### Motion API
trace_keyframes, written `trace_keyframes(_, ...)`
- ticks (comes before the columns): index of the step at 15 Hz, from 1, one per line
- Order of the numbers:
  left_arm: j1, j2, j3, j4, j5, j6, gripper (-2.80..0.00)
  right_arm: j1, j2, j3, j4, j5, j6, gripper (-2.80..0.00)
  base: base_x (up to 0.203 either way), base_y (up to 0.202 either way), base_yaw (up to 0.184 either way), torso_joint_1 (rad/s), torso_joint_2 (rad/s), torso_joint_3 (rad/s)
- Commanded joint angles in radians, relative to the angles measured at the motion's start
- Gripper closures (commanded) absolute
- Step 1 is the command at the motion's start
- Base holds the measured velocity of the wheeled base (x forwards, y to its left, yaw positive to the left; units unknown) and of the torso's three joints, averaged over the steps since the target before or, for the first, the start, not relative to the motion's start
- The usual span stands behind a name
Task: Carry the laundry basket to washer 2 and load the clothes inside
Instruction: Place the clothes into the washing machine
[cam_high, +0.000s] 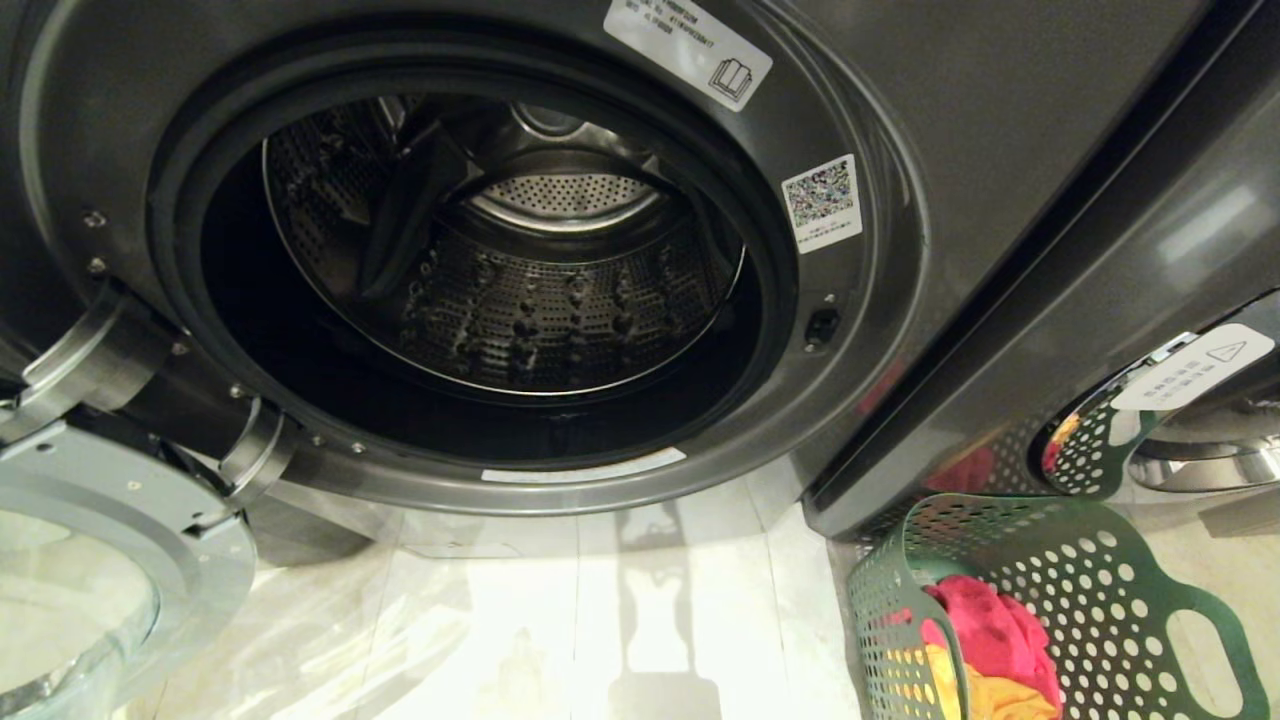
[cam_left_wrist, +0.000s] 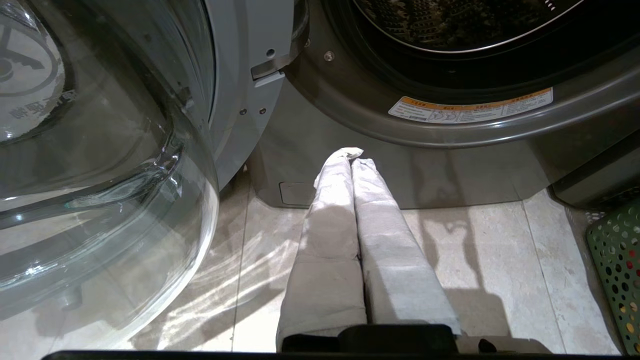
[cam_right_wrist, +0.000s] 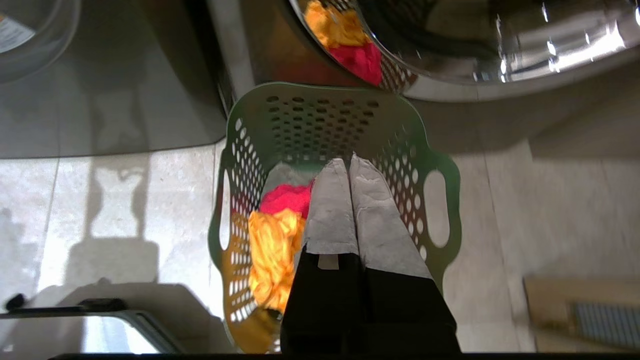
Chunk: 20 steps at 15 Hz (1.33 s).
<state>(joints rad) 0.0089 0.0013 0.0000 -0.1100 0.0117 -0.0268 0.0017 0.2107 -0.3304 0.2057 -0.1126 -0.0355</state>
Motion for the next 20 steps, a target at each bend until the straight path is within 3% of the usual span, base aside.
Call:
trace_keyframes(1, 0.000, 0.000, 0.040, 0.000, 0.001, -0.001, 0.00, -0.004, 0.410, -0.132, 0.043, -0.044, 0.167, 0.00, 0.000, 0.000, 0.000, 0.000, 0.00, 0.000)
trace_keyframes(5, 0.000, 0.000, 0.040, 0.000, 0.001, -0.001, 0.00, -0.012, 0.866, -0.147, 0.086, -0.106, 0.496, 0.00, 0.000, 0.000, 0.000, 0.000, 0.00, 0.000)
trace_keyframes(6, 0.000, 0.002, 0.040, 0.000, 0.001, -0.001, 0.00, -0.014, 0.945, -0.109, 0.053, -0.114, 0.543, 0.00, 0.000, 0.000, 0.000, 0.000, 0.00, 0.000)
trace_keyframes(9, 0.000, 0.000, 0.040, 0.000, 0.001, -0.001, 0.00, -0.018, 1.129, 0.097, -0.218, -0.130, 0.623, 0.00, 0.000, 0.000, 0.000, 0.000, 0.00, 0.000)
trace_keyframes(10, 0.000, 0.000, 0.040, 0.000, 0.001, -0.001, 0.00, -0.018, 1.190, 0.133, -0.290, -0.131, 0.641, -2.80, 0.000, 0.000, 0.000, 0.000, 0.00, 0.000)
trace_keyframes(13, 0.000, 0.000, 0.040, 0.000, 0.001, -0.001, 0.00, -0.026, 1.366, 0.177, -0.501, -0.124, 0.686, -2.80, 0.000, 0.000, 0.000, 0.000, 0.00, 0.000)
trace_keyframes(16, 0.000, 0.000, 0.040, 0.000, 0.001, -0.001, 0.00, -0.086, 1.549, 0.178, -0.680, -0.065, 0.700, -2.80, 0.000, 0.000, 0.000, 0.000, 0.00, 0.000)
trace_keyframes(20, 0.000, 0.000, 0.040, 0.000, 0.001, -0.001, 0.00, -0.129, 1.849, 0.081, -0.823, -0.013, 0.636, -2.80, 0.000, 0.000, 0.000, 0.000, 0.00, 0.000)
